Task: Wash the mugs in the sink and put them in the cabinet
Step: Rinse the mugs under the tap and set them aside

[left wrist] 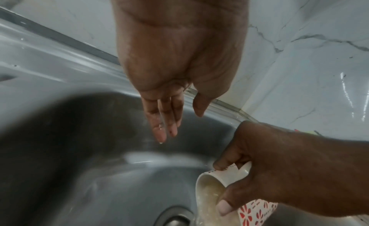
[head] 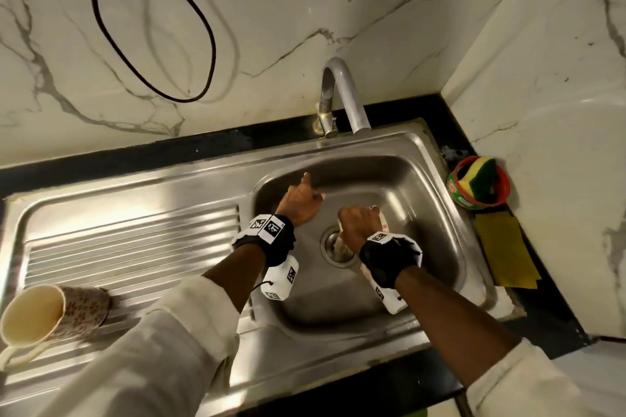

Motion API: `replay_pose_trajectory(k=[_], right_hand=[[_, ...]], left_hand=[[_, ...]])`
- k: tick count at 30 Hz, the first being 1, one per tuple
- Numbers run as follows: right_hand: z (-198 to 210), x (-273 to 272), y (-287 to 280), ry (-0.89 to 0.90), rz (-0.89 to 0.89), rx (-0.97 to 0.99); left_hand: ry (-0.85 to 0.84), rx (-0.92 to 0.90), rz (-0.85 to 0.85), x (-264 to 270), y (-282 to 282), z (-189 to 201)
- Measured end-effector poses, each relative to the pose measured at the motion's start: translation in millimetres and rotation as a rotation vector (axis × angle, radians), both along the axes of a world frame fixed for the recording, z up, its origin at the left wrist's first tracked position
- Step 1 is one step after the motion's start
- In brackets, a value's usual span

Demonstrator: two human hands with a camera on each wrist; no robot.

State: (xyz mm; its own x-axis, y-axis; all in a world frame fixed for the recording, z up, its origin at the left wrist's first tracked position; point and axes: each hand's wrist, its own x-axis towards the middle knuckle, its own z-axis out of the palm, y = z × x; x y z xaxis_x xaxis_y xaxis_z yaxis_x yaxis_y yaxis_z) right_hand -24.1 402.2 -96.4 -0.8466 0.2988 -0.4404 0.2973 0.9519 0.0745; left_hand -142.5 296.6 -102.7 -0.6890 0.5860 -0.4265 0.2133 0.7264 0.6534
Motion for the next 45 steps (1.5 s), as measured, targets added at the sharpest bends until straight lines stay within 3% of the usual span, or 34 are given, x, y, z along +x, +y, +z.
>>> replay_pose_trajectory(k=[6, 14, 16, 22, 25, 30, 35, 38, 41, 45], right_hand=[[8, -3, -17, -0.084, 0.154, 0.158], [23, -4, -13, -0.007, 0.097, 0.158], [29, -3, -7, 0.084, -0.008, 0.079], [46, -10, 22, 0.389, -0.668, -0.313], [43, -9, 29, 0.411, -0.837, -0.543], [37, -4, 33, 0.501, -1.016, -0.821], [44, -15, 34, 0.646, -0.953, -0.814], [50, -21, 32, 0.679, -0.944, -0.815], [51, -25, 31, 0.723, -0.985, -0.843], [53, -26, 28, 0.713, -0.889, -0.809]], left_hand=[[-0.021, -0.023, 0.007, 1, -2, -7], [0.009, -0.080, -0.024, 7, 10, 0], [0.081, -0.071, -0.039, 12, 13, 2], [0.351, 0.100, 0.114, 8, 29, 43], [0.493, 0.157, 0.079, -8, 46, 54], [0.507, 0.278, 0.042, -24, 63, 70], [0.512, 0.214, 0.109, -53, 75, 74], [0.529, 0.155, 0.011, -63, 78, 75], [0.505, 0.262, 0.022, -63, 76, 75], [0.499, 0.359, 0.127, -61, 64, 57]])
